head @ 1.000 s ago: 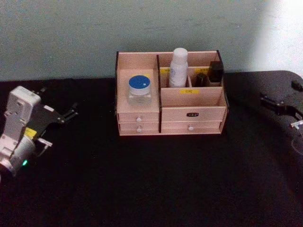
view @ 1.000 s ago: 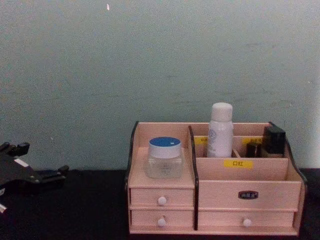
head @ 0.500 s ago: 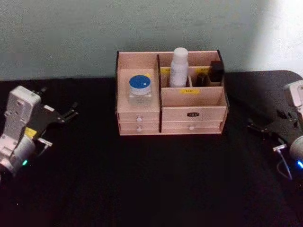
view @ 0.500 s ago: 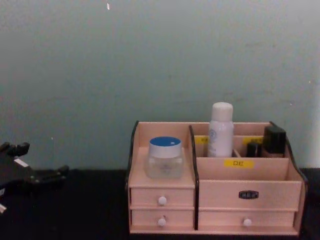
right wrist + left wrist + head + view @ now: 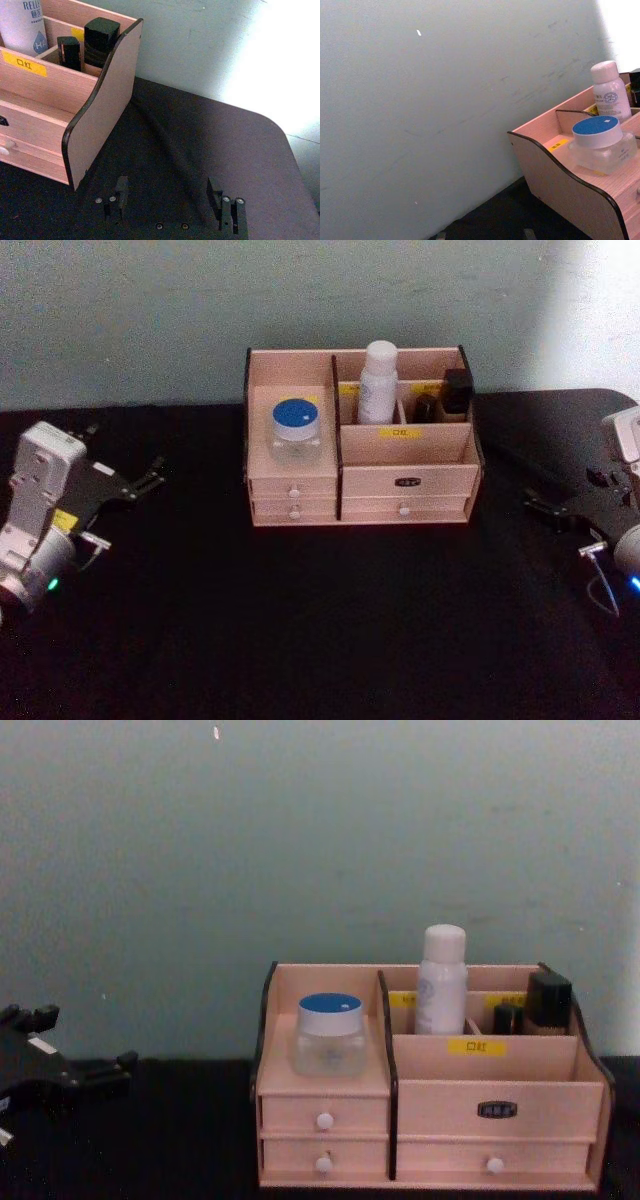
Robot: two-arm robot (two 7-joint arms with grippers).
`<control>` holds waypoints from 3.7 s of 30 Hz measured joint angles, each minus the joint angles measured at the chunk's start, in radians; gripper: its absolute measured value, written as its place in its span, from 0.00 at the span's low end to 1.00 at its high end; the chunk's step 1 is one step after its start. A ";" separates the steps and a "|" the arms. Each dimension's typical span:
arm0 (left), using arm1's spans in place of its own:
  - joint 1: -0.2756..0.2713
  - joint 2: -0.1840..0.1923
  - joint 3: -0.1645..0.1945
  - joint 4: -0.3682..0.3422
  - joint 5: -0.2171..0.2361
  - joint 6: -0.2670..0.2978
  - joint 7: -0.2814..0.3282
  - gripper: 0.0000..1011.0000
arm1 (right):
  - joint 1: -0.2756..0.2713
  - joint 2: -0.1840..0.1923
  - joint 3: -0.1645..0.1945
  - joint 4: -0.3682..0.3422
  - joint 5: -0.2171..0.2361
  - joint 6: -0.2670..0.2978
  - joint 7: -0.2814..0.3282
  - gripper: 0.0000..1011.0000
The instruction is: Pick up the facial cleanser and watermelon frost from the table and place them into the tiered storage box.
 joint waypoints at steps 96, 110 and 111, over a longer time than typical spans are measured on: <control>0.000 0.000 0.000 0.000 0.000 0.000 0.000 0.99 | -0.001 0.002 0.001 -0.004 0.002 0.000 -0.002 0.99; 0.000 0.000 0.000 0.000 0.000 0.000 0.000 0.99 | -0.001 0.002 0.001 -0.004 0.002 0.000 -0.002 0.99; 0.000 0.000 0.000 0.000 0.000 0.000 0.000 0.99 | -0.001 0.002 0.001 -0.004 0.002 0.000 -0.002 0.99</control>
